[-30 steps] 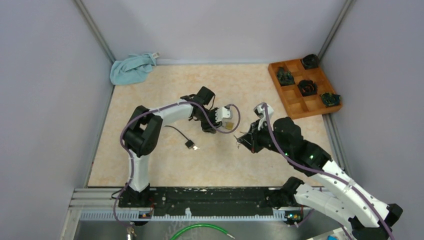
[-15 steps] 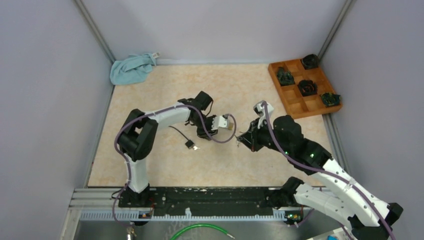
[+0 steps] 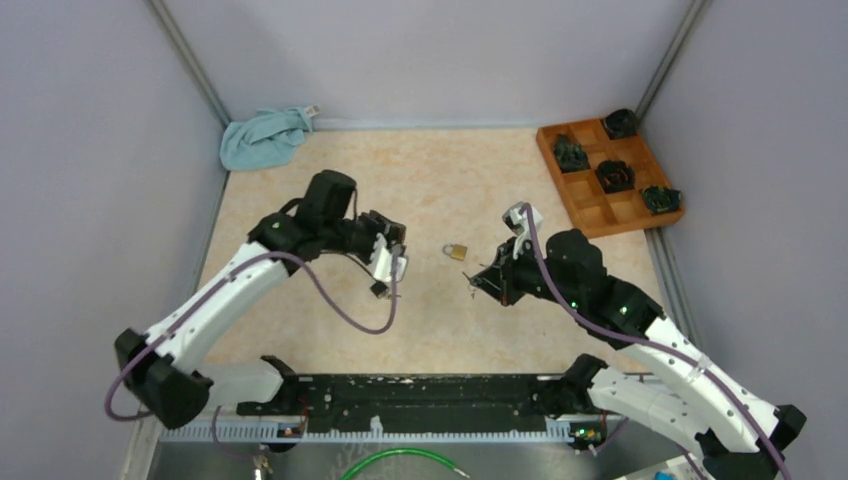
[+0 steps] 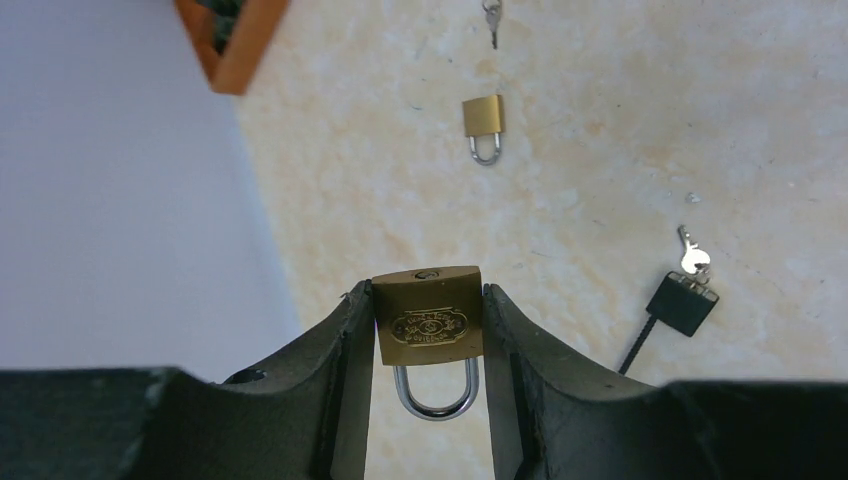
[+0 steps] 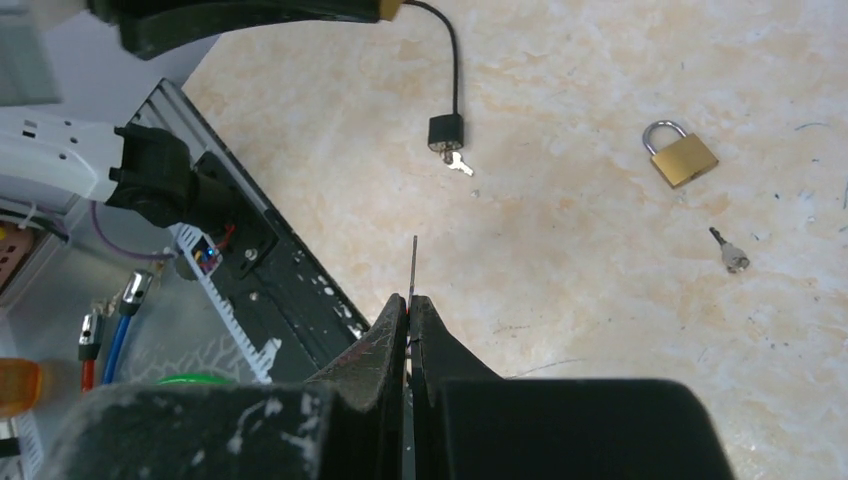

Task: Unlock with the key
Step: Pick up the lock from the center of the board.

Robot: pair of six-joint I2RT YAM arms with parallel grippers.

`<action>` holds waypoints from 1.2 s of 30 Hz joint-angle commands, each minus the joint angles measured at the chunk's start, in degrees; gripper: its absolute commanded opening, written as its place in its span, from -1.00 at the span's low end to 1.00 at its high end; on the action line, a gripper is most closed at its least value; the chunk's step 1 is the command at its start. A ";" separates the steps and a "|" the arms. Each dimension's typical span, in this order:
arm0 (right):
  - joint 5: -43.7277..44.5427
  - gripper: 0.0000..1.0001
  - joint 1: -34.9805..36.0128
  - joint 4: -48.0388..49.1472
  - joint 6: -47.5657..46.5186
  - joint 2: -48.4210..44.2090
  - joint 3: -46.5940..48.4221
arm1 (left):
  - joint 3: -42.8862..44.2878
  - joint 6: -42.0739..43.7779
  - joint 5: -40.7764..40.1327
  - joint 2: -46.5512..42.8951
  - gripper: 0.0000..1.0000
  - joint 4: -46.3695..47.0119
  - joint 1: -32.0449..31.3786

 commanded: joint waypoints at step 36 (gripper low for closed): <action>-7.84 -1.00 8.37 -0.68 -13.57 26.76 31.90 | -10.78 14.10 10.13 -26.80 -1.00 14.19 -0.49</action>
